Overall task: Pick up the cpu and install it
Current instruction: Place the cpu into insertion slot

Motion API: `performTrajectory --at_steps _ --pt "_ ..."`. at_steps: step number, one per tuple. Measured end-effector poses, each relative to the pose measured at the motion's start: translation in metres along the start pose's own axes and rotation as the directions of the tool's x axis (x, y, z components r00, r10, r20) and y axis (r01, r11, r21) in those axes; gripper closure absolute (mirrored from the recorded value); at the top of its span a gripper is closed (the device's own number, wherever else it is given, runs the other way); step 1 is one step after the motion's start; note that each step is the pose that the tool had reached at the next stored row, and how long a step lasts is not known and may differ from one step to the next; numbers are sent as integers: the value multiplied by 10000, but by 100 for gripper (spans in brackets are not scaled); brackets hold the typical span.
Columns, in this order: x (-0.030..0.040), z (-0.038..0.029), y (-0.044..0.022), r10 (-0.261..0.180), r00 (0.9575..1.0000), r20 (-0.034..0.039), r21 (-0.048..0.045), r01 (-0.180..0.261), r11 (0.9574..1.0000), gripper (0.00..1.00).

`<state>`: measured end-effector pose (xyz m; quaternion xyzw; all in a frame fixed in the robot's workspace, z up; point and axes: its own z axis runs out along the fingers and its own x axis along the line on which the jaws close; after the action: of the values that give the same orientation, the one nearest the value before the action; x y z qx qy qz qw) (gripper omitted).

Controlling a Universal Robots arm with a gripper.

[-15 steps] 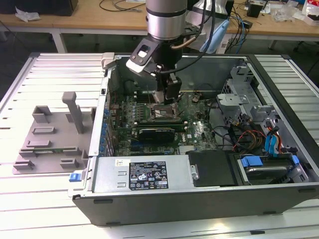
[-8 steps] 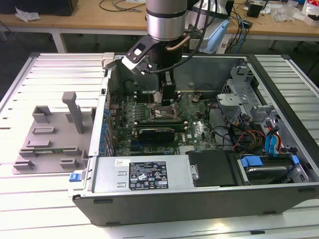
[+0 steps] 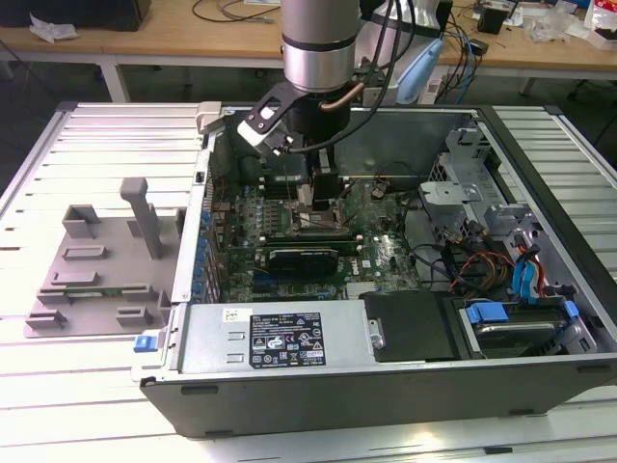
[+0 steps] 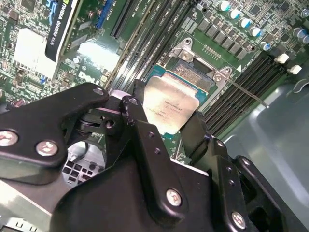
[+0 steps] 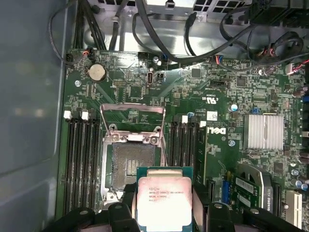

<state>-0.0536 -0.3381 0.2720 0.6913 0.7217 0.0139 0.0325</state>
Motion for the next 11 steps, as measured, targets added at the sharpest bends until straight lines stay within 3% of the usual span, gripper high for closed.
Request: performTrajectory --at_steps 4,7,9,11 --pt "20 19 0 0 10000 0 -33 0 10000 46" --pt "22 41 -2 4 10000 7 -164 -4 9999 46" --pt "33 65 -3 8 10000 13 -321 -8 9995 46" --pt "56 84 -3 9 10000 12 -332 -8 9994 46"
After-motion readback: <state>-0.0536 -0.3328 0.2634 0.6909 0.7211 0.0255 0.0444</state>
